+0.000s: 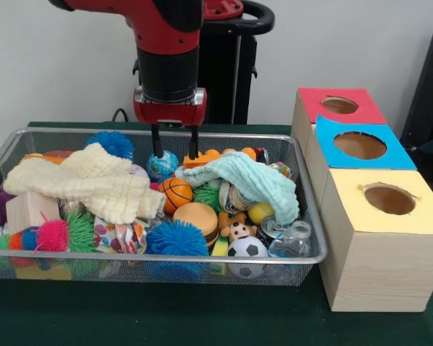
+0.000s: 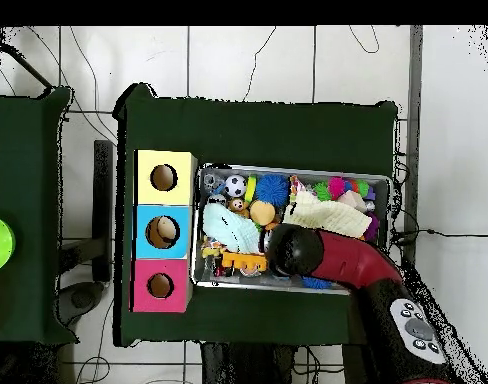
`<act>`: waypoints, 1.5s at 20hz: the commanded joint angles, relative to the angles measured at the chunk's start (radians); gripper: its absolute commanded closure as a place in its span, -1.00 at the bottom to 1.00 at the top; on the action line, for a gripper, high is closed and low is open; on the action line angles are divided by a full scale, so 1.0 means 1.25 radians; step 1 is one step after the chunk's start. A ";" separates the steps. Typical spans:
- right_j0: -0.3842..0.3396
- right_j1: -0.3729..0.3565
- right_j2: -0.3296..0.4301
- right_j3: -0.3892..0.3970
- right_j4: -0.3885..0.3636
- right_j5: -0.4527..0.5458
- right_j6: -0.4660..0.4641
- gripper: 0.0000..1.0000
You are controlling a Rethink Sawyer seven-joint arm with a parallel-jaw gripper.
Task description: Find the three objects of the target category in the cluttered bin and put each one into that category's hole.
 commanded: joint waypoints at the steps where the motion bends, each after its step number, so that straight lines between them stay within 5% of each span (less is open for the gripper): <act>1: 0.025 -0.015 0.059 -0.097 -0.030 0.130 -0.032 -1.00; 8: 0.055 -0.002 0.088 -0.090 -0.011 0.121 -0.012 -1.00; 13: 0.092 0.038 0.100 -0.103 -0.021 0.044 0.009 -1.00; 16: 0.125 0.069 0.062 -0.131 -0.032 -0.006 0.057 -1.00; 22: 0.151 0.124 0.010 -0.198 -0.021 0.016 0.095 -1.00; 30: 0.168 0.172 0.015 -0.234 0.000 -0.021 0.112 -1.00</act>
